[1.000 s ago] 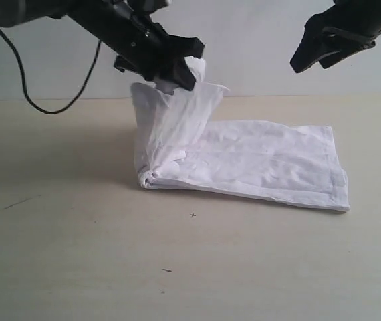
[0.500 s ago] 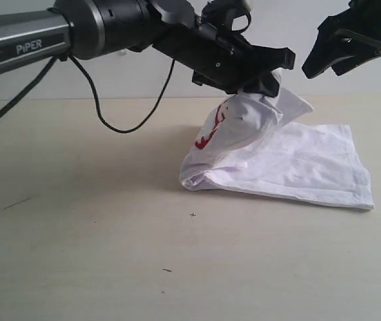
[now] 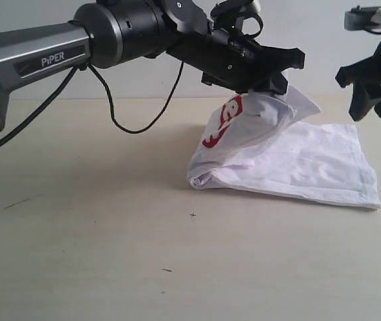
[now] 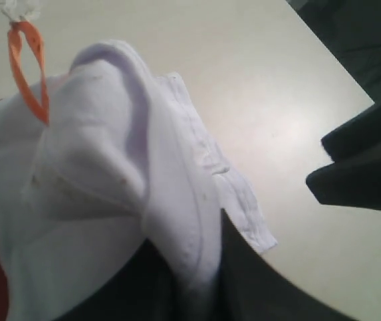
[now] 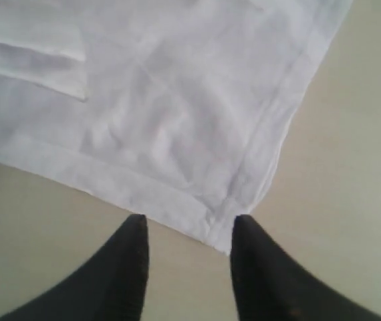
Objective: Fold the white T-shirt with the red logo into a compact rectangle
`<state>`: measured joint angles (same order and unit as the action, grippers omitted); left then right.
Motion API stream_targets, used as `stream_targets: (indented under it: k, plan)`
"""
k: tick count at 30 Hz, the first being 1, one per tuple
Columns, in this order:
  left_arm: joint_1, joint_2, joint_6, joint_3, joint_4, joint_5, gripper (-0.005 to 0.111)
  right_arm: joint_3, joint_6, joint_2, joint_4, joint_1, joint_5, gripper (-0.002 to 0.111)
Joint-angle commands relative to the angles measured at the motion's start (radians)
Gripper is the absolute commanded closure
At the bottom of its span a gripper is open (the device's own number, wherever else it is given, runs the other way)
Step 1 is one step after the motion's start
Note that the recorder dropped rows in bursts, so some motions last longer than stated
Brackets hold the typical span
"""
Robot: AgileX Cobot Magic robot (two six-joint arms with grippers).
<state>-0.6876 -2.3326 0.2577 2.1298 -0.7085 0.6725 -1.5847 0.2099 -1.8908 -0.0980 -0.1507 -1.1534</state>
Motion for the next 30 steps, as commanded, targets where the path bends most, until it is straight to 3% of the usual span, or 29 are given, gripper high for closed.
stream_targets:
  k: [1, 5, 13, 19, 24, 30]
  plan:
    - [-0.014, -0.014, -0.001, 0.010, -0.012, -0.021, 0.107, 0.088, -0.123, -0.043, 0.131, -0.002, 0.131, 0.091]
    - [-0.014, -0.015, -0.001, 0.010, 0.006, -0.021, 0.107, 0.130, -0.154, -0.107, 0.149, -0.005, 0.226, 0.108]
    - [-0.028, -0.025, 0.003, 0.010, 0.007, -0.065, 0.107, 0.130, -0.139, -0.256, 0.090, -0.005, 0.296, 0.108]
    - [-0.054, -0.067, 0.063, 0.013, -0.094, -0.091, 0.107, 0.130, -0.143, -0.288, 0.090, -0.014, 0.298, 0.108]
    - [-0.111, -0.112, 0.104, 0.097, -0.089, -0.130, 0.107, 0.130, -0.107, -0.308, 0.019, -0.014, 0.294, 0.108]
    - [-0.119, -0.213, 0.091, 0.186, -0.150, -0.155, 0.107, 0.130, -0.137, -0.308, 0.042, -0.014, 0.268, 0.108]
